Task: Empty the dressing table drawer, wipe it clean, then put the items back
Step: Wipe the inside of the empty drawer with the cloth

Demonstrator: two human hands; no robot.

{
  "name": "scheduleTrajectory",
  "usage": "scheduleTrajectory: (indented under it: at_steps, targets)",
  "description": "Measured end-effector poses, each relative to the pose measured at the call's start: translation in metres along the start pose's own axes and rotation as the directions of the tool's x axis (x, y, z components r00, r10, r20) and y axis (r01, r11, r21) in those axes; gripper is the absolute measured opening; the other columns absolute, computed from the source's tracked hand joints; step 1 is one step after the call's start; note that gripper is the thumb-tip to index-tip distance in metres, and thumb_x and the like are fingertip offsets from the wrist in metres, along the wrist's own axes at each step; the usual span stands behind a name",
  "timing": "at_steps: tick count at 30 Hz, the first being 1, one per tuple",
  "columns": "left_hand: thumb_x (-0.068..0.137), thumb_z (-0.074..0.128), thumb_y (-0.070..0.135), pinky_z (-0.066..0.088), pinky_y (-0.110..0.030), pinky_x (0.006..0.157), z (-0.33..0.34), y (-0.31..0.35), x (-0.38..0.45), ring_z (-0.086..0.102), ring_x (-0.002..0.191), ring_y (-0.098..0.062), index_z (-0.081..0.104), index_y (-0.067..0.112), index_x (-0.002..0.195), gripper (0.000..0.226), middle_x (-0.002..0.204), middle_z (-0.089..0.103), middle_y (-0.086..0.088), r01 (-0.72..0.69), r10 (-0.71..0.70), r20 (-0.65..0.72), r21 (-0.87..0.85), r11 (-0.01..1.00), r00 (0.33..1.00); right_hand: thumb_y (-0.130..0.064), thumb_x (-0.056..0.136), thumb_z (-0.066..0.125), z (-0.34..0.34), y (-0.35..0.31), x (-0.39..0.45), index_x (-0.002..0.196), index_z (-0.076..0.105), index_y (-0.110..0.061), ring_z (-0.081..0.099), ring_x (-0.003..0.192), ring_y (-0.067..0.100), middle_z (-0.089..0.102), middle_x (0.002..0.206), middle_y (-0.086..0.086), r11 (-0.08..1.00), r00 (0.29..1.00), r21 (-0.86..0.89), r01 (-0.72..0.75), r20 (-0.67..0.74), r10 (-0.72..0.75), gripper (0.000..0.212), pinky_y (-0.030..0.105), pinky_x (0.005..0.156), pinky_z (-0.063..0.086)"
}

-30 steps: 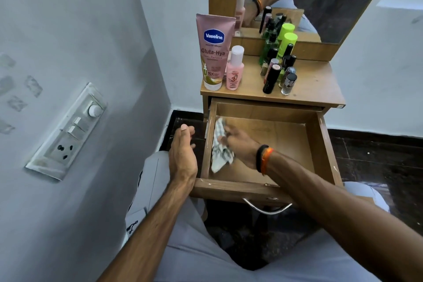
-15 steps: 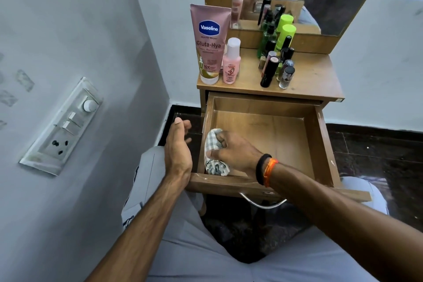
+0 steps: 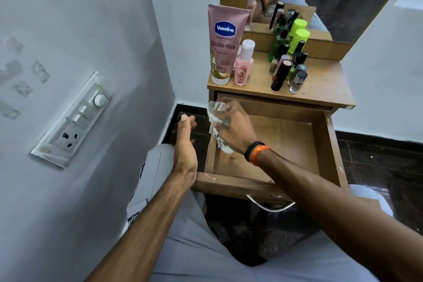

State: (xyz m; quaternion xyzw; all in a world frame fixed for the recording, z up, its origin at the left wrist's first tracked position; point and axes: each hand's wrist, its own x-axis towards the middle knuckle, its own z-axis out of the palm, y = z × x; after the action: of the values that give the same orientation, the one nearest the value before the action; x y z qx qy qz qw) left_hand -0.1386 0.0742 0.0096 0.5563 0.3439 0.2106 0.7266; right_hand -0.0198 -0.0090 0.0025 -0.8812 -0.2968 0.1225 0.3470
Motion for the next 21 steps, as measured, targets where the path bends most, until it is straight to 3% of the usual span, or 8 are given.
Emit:
scheduleTrajectory:
  at_steps: [2, 4, 7, 10, 13, 16, 19, 21]
  targets:
    - [0.097, 0.029, 0.063, 0.031, -0.045, 0.116, -0.001, 0.002, 0.000, 0.052, 0.127, -0.014, 0.059, 0.019, 0.132, 0.064, 0.135, 0.060, -0.002, 0.017, -0.017, -0.007, -0.032, 0.999, 1.000, -0.018, 0.092, 0.063, -0.010, 0.002, -0.030, 0.129, 0.061, -0.028, 0.051, 0.104, 0.009, 0.044, 0.128, -0.006, 0.984, 0.964, -0.083, 0.158, 0.227, -0.136, 0.038, 0.015, 0.072, 0.049]
    - [0.105, 0.025, 0.053, 0.030, -0.047, 0.117, -0.001, 0.004, -0.002, 0.052, 0.121, -0.011, 0.058, 0.018, 0.133, 0.056, 0.135, 0.058, -0.003, 0.026, -0.026, -0.009, -0.049, 0.998, 1.000, -0.010, 0.094, 0.058, -0.026, -0.003, -0.057, 0.130, 0.063, -0.030, 0.044, 0.104, 0.005, 0.044, 0.128, -0.006, 0.925, 0.857, -0.114, 0.362, 0.431, -0.282, 0.042, 0.017, 0.079, 0.046]
    - [0.106, 0.022, 0.052, 0.026, -0.048, 0.119, -0.001, 0.004, -0.003, 0.047, 0.128, -0.013, 0.055, 0.018, 0.138, 0.057, 0.142, 0.054, -0.004, 0.042, -0.042, 0.005, -0.035, 0.998, 0.999, -0.001, 0.090, 0.053, -0.038, -0.007, -0.069, 0.128, 0.065, -0.034, 0.050, 0.099, 0.011, 0.048, 0.121, -0.006, 0.875, 0.772, -0.139, 0.465, 0.547, -0.323, 0.051, 0.027, 0.080, 0.052]
    - [0.101, 0.026, 0.061, 0.025, -0.050, 0.119, -0.002, 0.007, -0.002, 0.046, 0.134, -0.015, 0.057, 0.020, 0.135, 0.062, 0.143, 0.053, -0.003, 0.056, -0.055, 0.017, -0.064, 0.996, 0.998, -0.011, 0.093, 0.061, -0.035, -0.009, -0.049, 0.129, 0.064, -0.031, 0.052, 0.097, 0.015, 0.049, 0.123, 0.001, 0.888, 0.825, -0.176, 0.425, 0.479, -0.299, 0.041, 0.025, 0.075, 0.052]
    - [0.090, 0.029, 0.069, 0.025, -0.050, 0.118, -0.003, 0.009, -0.002, 0.047, 0.133, -0.014, 0.059, 0.020, 0.133, 0.072, 0.142, 0.056, -0.001, 0.069, -0.065, 0.045, -0.091, 0.993, 0.997, -0.025, 0.097, 0.060, -0.026, -0.004, -0.012, 0.140, 0.053, -0.029, 0.052, 0.113, 0.023, 0.041, 0.136, 0.010, 0.881, 0.924, -0.309, 0.359, 0.254, -0.287, 0.044, 0.030, 0.095, 0.051]
    - [0.085, 0.031, 0.071, 0.027, -0.046, 0.115, -0.004, 0.010, 0.000, 0.048, 0.132, -0.012, 0.061, 0.020, 0.132, 0.076, 0.140, 0.058, 0.000, 0.076, -0.070, 0.052, -0.122, 0.990, 0.996, -0.018, 0.095, 0.060, -0.017, -0.006, 0.008, 0.140, 0.054, -0.026, 0.047, 0.125, 0.028, 0.033, 0.143, 0.009, 0.951, 0.982, -0.255, 0.177, 0.115, -0.152, 0.046, 0.036, 0.110, 0.042]
    - [0.090, 0.031, 0.071, 0.033, -0.043, 0.107, -0.007, 0.007, 0.002, 0.049, 0.132, -0.018, 0.064, 0.018, 0.129, 0.074, 0.138, 0.060, -0.005, 0.087, -0.088, 0.001, -0.205, 0.975, 0.996, -0.012, 0.089, 0.063, -0.007, -0.013, -0.014, 0.131, 0.061, -0.025, 0.042, 0.127, 0.028, 0.032, 0.145, 0.005, 0.949, 0.972, -0.240, 0.202, 0.168, -0.164, 0.044, 0.044, 0.112, 0.040]
    - [0.099, 0.027, 0.064, 0.036, -0.041, 0.101, -0.009, 0.005, 0.004, 0.050, 0.131, -0.024, 0.064, 0.015, 0.129, 0.069, 0.135, 0.061, -0.010, 0.084, -0.101, -0.056, -0.252, 0.964, 0.993, -0.011, 0.090, 0.064, -0.015, -0.014, -0.037, 0.128, 0.063, -0.027, 0.042, 0.127, 0.022, 0.037, 0.142, 0.002, 0.960, 0.949, -0.157, 0.234, 0.251, -0.190, 0.042, 0.040, 0.110, 0.042]
